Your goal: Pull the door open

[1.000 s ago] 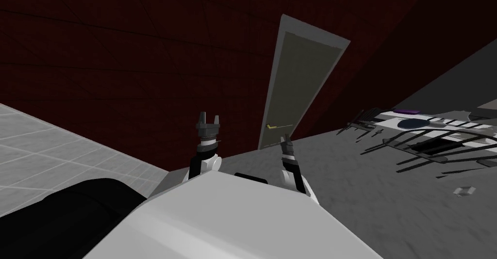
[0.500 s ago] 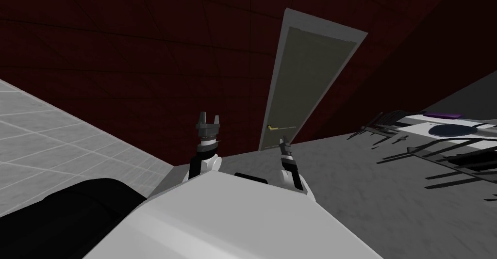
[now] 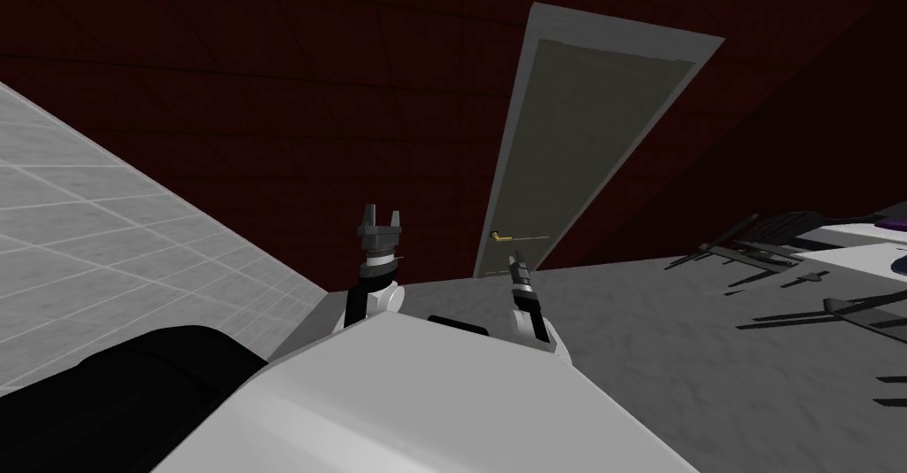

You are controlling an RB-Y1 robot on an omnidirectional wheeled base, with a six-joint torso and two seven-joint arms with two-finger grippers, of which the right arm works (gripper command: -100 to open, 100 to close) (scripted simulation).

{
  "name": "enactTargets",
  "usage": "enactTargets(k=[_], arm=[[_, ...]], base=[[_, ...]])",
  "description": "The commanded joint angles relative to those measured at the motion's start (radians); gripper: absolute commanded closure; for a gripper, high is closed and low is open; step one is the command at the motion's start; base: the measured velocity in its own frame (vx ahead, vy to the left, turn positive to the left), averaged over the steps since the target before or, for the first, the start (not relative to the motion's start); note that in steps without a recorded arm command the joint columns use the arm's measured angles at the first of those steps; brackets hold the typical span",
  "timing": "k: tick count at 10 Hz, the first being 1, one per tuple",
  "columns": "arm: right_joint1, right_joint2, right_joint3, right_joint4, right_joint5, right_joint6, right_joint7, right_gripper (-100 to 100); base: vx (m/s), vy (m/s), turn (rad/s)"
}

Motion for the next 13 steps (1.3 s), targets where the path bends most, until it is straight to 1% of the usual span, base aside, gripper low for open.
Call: enactTargets(k=[1, 2, 3, 4, 5, 6, 7, 8, 9, 10, 12, 13], arm=[[-0.008, 0.002, -0.001, 0.039, 0.001, -0.001, -0.004, -100], [-0.027, -0.002, -0.006, 0.070, 0.000, -0.010, -0.012, -100], [-0.027, -0.002, -0.006, 0.089, 0.000, -0.010, -0.012, -100], [-0.046, -0.006, -0.011, 0.119, 0.000, -0.019, -0.021, -100], [-0.046, -0.006, -0.011, 0.138, 0.000, -0.019, -0.021, -100], [-0.065, -0.010, -0.015, 0.166, -0.001, -0.028, -0.029, -100], [-0.065, -0.010, -0.015, 0.186, -0.001, -0.028, -0.029, -100], [-0.084, -0.013, -0.020, 0.230, -0.001, -0.037, -0.038, -100], [-0.102, -0.017, -0.025, 0.264, -0.002, -0.046, -0.046, -100], [-0.102, -0.017, -0.025, 0.281, -0.002, -0.046, -0.046, -100], [-0.137, -0.023, -0.034, 0.350, -0.003, -0.062, -0.062, -100], [-0.137, -0.023, -0.034, 0.371, -0.003, -0.062, -0.062, -100]], base=[[0.030, -0.083, 0.077], [0.025, -0.077, 0.111], [0.019, -0.066, 0.075], [0.040, -0.075, 0.140], [0.030, -0.061, 0.074], [0.017, -0.061, 0.127], [0.013, -0.056, 0.067], [0.022, -0.083, 0.121], [0.033, -0.121, 0.201], [0.024, -0.085, 0.088], [0.016, -0.092, 0.161], [0.021, -0.083, 0.071]])
